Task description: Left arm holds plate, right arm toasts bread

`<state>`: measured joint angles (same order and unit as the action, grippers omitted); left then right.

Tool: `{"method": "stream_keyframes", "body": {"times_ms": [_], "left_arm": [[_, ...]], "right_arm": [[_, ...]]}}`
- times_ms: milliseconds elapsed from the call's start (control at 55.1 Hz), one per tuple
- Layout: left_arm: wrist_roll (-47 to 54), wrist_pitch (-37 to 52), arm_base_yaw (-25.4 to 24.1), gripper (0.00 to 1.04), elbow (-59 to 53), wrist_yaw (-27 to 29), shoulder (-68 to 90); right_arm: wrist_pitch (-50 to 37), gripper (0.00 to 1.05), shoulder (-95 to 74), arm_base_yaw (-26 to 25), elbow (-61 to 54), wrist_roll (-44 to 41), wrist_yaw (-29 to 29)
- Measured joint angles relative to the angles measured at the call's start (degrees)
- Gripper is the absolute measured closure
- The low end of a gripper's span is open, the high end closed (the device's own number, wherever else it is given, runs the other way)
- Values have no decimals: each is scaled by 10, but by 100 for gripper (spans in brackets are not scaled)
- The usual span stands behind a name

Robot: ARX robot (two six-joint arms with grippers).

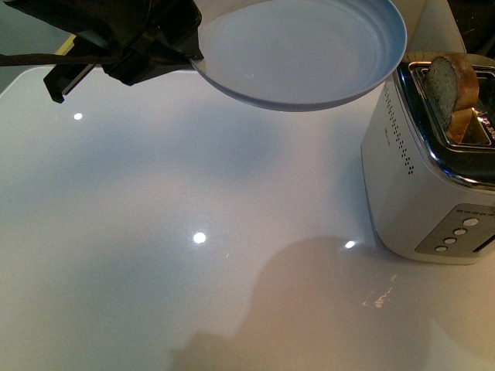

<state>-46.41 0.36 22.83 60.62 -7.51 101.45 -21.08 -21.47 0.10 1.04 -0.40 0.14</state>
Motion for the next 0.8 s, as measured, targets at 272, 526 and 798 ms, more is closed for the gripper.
{"method": "stream_keyframes", "body": {"times_ms": [272,526,798], "left_arm": [[0,0,0,102,0,0,0],[0,0,0,102,0,0,-1],[0,0,0,102,0,0,-1]], "right_arm": [[50,103,54,0,0,0,0],[90,103,95,0,0,0,0],[203,103,193,0,0,0,-1]]}}
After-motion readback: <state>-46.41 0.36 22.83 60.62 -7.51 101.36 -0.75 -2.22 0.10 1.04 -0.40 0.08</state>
